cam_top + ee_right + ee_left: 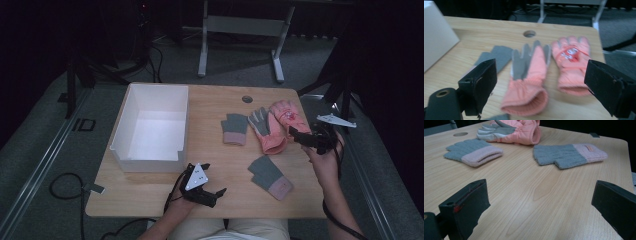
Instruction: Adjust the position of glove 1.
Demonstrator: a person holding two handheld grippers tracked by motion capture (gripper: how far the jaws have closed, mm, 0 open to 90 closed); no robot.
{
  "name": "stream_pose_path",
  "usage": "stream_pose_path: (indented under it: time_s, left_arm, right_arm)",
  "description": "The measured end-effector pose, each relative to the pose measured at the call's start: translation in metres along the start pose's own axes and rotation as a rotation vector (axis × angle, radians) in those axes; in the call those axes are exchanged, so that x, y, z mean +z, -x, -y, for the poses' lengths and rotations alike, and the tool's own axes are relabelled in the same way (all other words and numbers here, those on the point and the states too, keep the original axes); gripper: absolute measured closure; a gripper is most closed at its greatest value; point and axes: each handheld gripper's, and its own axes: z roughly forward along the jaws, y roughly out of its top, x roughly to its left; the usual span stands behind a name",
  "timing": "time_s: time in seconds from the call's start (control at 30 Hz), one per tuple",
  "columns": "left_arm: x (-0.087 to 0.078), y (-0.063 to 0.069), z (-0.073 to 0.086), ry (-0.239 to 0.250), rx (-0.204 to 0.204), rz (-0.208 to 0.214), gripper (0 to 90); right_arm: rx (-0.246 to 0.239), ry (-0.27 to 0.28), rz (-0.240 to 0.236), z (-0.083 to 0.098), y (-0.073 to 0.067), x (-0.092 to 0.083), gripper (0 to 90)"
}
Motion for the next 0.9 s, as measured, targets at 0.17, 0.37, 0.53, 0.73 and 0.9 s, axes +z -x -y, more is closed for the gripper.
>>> stream_pose_path:
  time_s: [0.17,0.37,0.53,0.73,0.9]
  left_arm:
    - [0.000,0.000,0.000,-0.001,-0.001,-0.003,0.8]
    - [0.000,0.000,0.000,-0.002,0.002,-0.002,0.7]
    - [0.000,0.000,0.000,0.000,0.003,-0.001,0.8]
    - [-0.001,0.001,0.000,0.002,0.007,0.003,0.7]
    - [-0.001,0.001,0.000,0.003,0.006,0.004,0.7]
  right_arm:
    - [-0.049,0.023,-0.024,-0.014,-0.016,0.007,16.2]
    - [-0.087,0.034,-0.047,-0.029,-0.033,0.014,22.4]
    - [-0.113,0.030,-0.076,-0.043,-0.049,0.026,25.5]
    - [-0.141,0.011,-0.112,-0.054,-0.068,0.046,30.4]
    - [-0.171,-0.030,-0.143,-0.055,-0.081,0.065,35.9]
